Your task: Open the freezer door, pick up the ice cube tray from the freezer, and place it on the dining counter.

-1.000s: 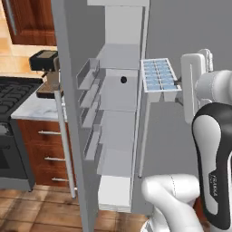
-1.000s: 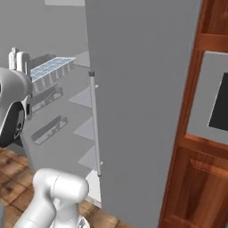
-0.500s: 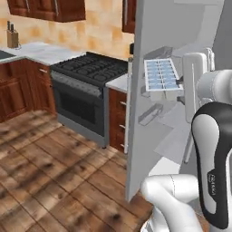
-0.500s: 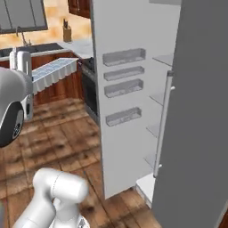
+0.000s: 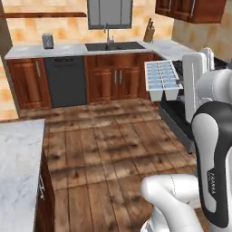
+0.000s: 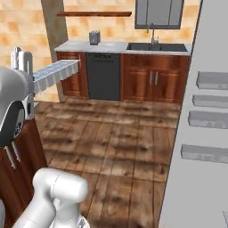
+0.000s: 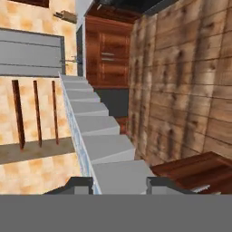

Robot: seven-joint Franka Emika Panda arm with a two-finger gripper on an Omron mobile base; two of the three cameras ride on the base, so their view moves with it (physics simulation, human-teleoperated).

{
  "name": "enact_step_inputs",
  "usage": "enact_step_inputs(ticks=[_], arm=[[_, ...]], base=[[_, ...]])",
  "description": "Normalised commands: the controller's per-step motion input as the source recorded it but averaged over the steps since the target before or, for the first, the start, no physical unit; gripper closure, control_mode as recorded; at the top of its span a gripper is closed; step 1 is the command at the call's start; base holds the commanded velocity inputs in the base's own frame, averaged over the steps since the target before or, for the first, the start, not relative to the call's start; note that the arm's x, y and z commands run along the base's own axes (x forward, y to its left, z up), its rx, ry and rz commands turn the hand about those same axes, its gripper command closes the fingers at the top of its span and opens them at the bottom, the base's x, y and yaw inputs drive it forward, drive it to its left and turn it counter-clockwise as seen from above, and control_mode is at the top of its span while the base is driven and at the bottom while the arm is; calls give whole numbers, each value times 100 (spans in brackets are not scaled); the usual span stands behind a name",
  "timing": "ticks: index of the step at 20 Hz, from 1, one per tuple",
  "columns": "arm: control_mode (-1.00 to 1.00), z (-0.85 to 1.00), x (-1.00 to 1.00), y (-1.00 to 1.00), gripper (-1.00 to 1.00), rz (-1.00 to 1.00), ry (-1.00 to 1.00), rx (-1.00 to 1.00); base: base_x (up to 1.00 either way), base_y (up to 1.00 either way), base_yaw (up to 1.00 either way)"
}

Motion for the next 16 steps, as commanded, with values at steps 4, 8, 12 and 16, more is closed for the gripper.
enact_step_inputs(ticks=[4,8,12,16], arm=[[100,0,0,0,100,0,0,0],[100,0,0,0,100,0,0,0],[100,0,0,0,100,0,0,0],[100,0,0,0,100,0,0,0]], base=[[-13,0,100],[-12,0,100],[-10,0,100],[0,0,100]])
